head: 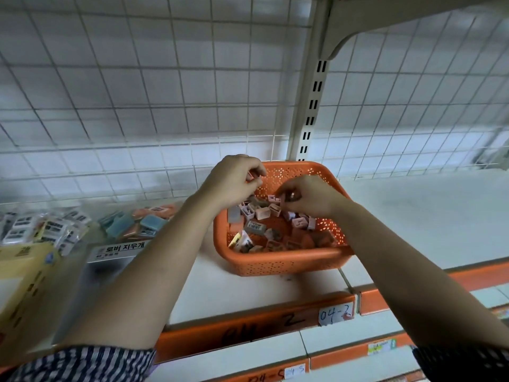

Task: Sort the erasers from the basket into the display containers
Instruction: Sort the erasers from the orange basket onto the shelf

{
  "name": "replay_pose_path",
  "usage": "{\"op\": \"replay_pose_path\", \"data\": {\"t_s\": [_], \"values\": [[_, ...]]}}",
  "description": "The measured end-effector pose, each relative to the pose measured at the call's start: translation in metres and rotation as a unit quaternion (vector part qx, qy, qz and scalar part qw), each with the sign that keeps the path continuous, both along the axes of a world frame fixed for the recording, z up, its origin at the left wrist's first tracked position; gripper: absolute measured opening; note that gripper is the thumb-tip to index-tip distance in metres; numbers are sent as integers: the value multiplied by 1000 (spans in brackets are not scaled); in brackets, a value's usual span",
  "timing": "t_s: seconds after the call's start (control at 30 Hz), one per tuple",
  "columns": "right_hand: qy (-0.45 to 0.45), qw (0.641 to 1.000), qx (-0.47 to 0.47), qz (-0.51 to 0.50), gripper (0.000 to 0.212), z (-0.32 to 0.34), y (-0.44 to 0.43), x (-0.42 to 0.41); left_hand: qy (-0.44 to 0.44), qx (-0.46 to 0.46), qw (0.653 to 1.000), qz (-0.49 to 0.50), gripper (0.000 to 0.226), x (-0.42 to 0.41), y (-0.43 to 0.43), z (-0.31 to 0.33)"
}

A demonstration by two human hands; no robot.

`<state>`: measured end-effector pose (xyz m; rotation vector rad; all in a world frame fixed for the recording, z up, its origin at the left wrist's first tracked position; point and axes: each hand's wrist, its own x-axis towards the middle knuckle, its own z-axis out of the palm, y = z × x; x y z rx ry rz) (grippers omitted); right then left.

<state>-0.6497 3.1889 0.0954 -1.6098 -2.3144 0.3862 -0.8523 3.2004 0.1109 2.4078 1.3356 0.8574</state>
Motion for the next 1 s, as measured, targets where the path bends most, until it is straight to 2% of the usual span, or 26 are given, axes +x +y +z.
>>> {"op": "replay_pose_path", "data": {"t_s": [0.07,0.17,0.23,0.33,0.47,0.53,0.8,1.0], "values": [[81,993,63,-53,26,1,1,4,72,-28,997,-2,28,8,14,-1],[108,985,100,-85,25,0,3,6,167,-55,984,-4,31,21,34,-5],[129,980,111,-102,20,-1,5,8,193,-60,979,-7,26,29,41,-11],[182,967,128,-126,11,-1,6,12,189,-70,979,-5,20,33,45,-22],[236,955,123,-130,10,2,2,13,165,-89,982,5,18,29,49,-29],[253,953,113,-126,12,2,1,13,186,-102,977,7,22,29,49,-30],[251,954,88,-139,24,4,0,15,253,-129,959,7,23,31,50,-29],[258,950,79,-154,24,7,-3,16,231,-136,963,0,29,33,47,-26]]}}
